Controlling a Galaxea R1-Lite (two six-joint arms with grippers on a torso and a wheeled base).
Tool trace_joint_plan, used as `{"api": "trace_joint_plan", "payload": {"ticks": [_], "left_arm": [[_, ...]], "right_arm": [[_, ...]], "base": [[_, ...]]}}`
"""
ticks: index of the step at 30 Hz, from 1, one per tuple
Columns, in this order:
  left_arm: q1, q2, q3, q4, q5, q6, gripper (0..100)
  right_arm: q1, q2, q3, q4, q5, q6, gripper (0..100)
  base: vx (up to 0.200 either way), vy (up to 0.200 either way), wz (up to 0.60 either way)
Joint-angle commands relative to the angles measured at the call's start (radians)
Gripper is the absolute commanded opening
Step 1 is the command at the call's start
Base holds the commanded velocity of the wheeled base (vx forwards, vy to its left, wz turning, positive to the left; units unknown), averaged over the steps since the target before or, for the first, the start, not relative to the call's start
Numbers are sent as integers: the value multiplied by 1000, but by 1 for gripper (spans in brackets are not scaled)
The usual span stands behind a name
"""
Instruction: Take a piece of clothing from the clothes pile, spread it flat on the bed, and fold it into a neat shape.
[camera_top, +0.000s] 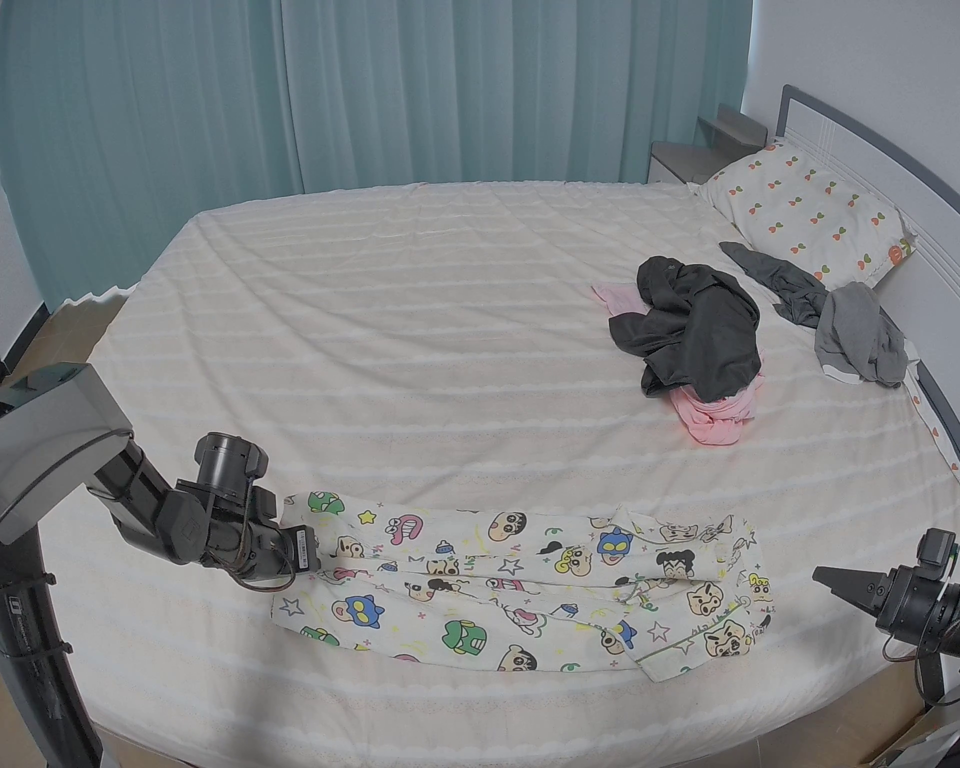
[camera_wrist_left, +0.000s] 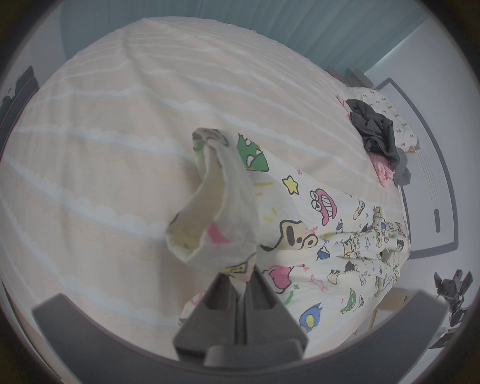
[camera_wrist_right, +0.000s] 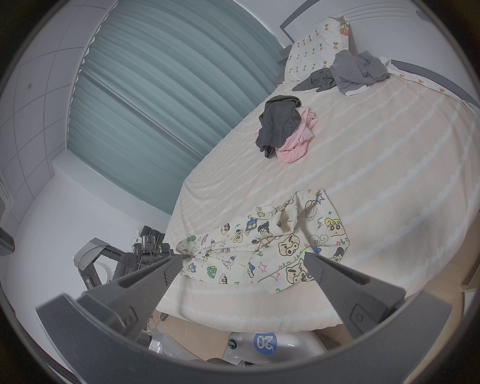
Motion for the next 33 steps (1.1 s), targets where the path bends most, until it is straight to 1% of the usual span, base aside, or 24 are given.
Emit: {"api": "trace_joint_plan", "payload": {"ticks": [1,5,9,10,14,18,23,24,25,26,27,30,33], "left_arm": [[41,-53,17,11,1,8,0],[85,-92,34,13,-14,16,0],[131,-121,63,20,-49,28,0],[164,-136,76,24,-66,39,0],[245,-174,94,24,-111,53,0],[375,-220,90,48,-175,68,0],[515,-228,87,57,-221,117,0],[544,-228,83,57,-230,117,0],[547,-228,82,57,-230,117,0],[584,-226,71,57,-243,117,0],[604,-226,60,57,-250,117,0],[639,-230,25,73,-255,116,0],[633,-262,1,125,-246,112,0]], "right_arm": [[0,-3,18,0,0,0,100],[0,-10,18,3,0,0,100],[0,-10,18,3,0,2,100],[0,-9,18,3,0,0,100],[0,-10,18,3,0,0,100],[0,-10,18,3,0,0,100],[0,-10,18,3,0,0,100],[0,-10,18,3,0,0,100],[0,-10,18,3,0,0,100],[0,-10,18,3,0,0,100],[0,-10,18,3,0,0,100],[0,-10,18,1,0,0,100],[0,-10,18,1,0,0,100]], "base": [[0,0,0],[0,0,0],[0,0,0],[0,0,0],[0,0,0],[0,0,0],[0,0,0],[0,0,0],[0,0,0],[0,0,0],[0,0,0],[0,0,0],[0,0,0]]}}
